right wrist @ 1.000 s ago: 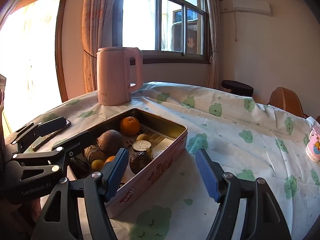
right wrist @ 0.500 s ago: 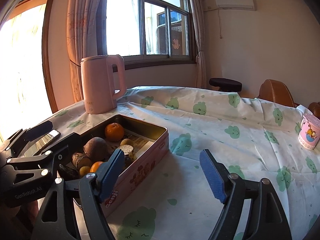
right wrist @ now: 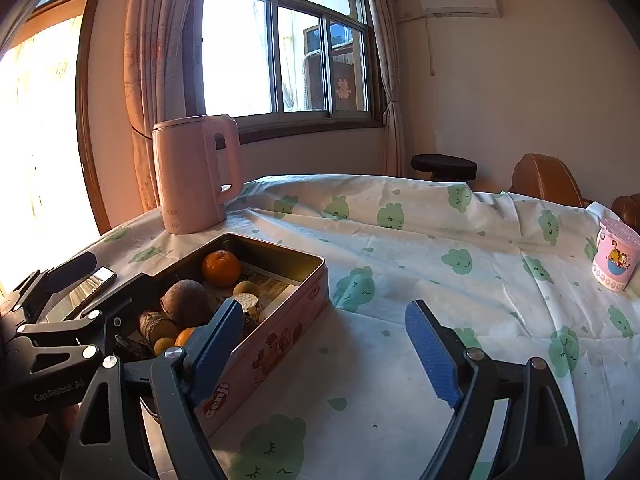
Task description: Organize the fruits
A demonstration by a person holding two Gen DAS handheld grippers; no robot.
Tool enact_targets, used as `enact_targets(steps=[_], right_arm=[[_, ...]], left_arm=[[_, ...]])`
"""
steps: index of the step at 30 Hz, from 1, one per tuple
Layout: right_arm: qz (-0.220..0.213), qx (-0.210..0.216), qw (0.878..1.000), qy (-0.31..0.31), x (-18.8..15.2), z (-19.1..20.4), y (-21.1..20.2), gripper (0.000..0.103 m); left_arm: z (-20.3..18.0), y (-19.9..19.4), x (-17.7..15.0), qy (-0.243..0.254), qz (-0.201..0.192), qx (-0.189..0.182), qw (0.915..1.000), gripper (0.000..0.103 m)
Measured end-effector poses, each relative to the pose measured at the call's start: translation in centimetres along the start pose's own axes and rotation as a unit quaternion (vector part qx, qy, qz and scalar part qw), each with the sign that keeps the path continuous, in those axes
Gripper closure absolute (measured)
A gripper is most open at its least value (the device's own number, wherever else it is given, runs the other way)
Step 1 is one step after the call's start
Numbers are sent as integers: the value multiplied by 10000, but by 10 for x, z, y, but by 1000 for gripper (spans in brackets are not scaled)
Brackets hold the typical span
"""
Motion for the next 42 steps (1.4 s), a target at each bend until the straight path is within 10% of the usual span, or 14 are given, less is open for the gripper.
enact_targets(steps=[42], right_arm=[[12,-200,9995,229,0,-13,-1,14]], left_arm=[[2,-3,4,7,-94,53,9999,0]])
Point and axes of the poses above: each gripper's, at about its wrist camera, not at the fingertips, and y roughly the way its jaws point, z to its left, x to its top, the point moved 9 cm from there along y, roughly the way its jaws point, and after that the axes turned 15 degrees about -z, right-handed, at the moved point
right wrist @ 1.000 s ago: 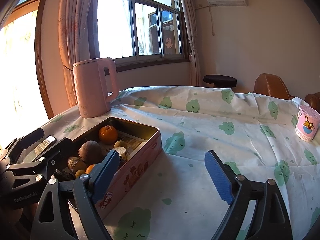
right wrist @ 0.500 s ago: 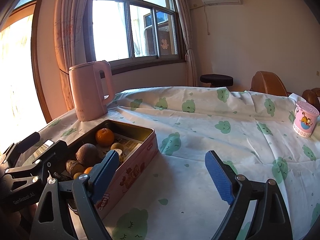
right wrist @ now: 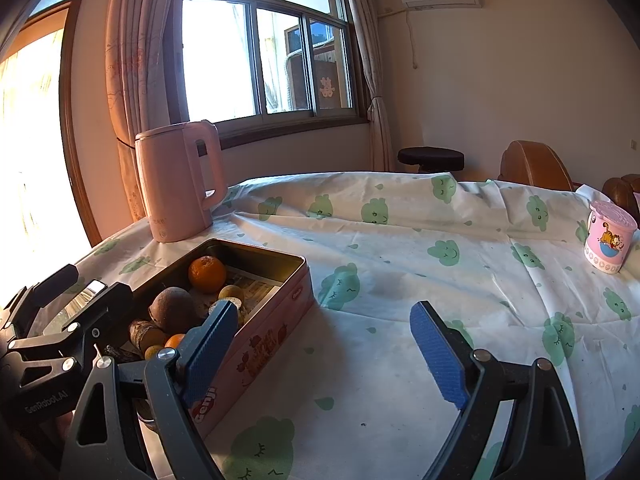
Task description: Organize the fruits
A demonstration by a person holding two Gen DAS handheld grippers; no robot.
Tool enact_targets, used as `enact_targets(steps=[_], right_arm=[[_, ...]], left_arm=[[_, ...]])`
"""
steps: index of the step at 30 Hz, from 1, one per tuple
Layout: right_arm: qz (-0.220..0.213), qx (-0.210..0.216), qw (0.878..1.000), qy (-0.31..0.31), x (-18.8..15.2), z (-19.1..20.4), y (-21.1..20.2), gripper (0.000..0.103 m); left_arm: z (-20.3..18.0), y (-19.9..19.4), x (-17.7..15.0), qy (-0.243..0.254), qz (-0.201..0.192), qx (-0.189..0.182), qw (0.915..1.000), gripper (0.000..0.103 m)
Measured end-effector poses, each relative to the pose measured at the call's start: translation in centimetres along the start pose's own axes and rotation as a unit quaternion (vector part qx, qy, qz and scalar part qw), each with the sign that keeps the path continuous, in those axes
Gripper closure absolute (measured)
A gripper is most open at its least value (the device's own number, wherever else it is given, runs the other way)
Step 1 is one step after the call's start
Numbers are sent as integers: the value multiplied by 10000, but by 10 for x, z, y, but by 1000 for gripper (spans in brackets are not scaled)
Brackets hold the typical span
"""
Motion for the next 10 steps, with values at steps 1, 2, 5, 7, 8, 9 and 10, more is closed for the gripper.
enact_targets(steps=[1,2,5,7,8,9,10], right_arm=[[3,2,10000,1,0,0,0,14],[10,-1,10000,-2,0,0,0,14],[17,3,10000,-3,-1,-1,1,14],[-35,26,10000,48,0,-3,-1,14],[-58,37,9999,93,0,-5,-2,14],[-34,39,9999,96,0,-8,-3,14],[28,23,10000,36,-2,-11,-4,14]], left_arm=[[1,0,0,-7,-2,9,10000,0],[0,0,0,-13,-7,0,10000,0],[0,0,0,0,-20,-7,10000,0],[0,0,-1,-15,-5,-9,10000,0],[0,0,-1,-20,14,9,10000,0],[1,1,-1,-30,35,40,10000,0],[2,1,-1,-45,42,46,10000,0]])
Point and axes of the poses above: each gripper's, at about its wrist camera, not at the fingertips, and y roughly the way its jaws point, z to its left, x to its top, the point moved 9 cm from there along y, roughly the way its jaws point, and after that the axes turned 15 degrees about -z, right-handed, at the moved point
